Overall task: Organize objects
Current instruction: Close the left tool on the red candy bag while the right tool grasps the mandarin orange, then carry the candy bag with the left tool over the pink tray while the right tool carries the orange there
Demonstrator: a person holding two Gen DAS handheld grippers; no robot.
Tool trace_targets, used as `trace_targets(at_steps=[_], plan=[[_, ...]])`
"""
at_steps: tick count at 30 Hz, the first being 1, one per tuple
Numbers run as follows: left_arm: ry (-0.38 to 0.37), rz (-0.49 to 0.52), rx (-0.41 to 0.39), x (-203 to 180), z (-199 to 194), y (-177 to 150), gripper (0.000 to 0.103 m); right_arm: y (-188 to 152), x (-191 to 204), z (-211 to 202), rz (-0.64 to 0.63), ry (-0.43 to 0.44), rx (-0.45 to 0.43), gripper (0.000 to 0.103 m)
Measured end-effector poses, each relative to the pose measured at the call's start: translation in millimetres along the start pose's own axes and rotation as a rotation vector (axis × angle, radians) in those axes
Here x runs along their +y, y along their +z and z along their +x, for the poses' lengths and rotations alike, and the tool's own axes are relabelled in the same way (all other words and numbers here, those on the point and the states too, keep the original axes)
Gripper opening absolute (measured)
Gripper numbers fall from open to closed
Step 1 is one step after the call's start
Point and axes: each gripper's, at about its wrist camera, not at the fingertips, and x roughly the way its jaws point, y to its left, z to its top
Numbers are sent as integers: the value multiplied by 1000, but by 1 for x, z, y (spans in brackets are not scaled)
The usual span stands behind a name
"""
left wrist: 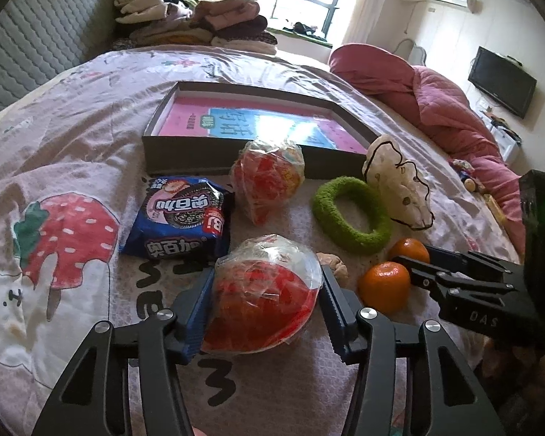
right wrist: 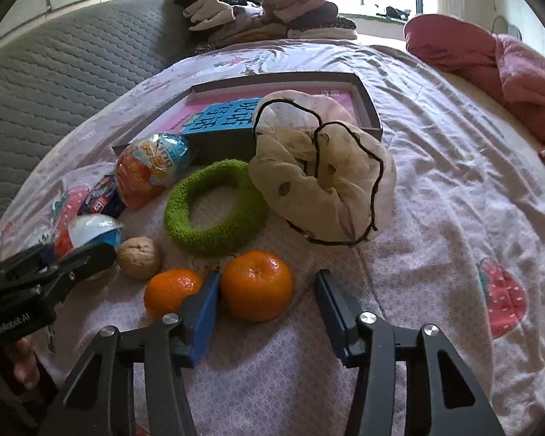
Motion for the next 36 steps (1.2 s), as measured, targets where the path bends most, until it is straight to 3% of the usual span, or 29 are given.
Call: trace_targets(at_steps=[2, 18, 23, 36], plan=[[1, 2, -1, -1, -1, -1, 55, -1, -1, -1, 9, 23, -1, 39], [-9, 17, -60, -4, -20, 0, 54, 0, 1, -14, 13, 13, -45, 38], [9, 17, -70, -6, -22, 1, 54, 3, 5, -24, -15, -22, -91, 38], [52, 54, -112, -22, -31, 24, 54, 25, 18, -40, -50, -6, -152, 38]])
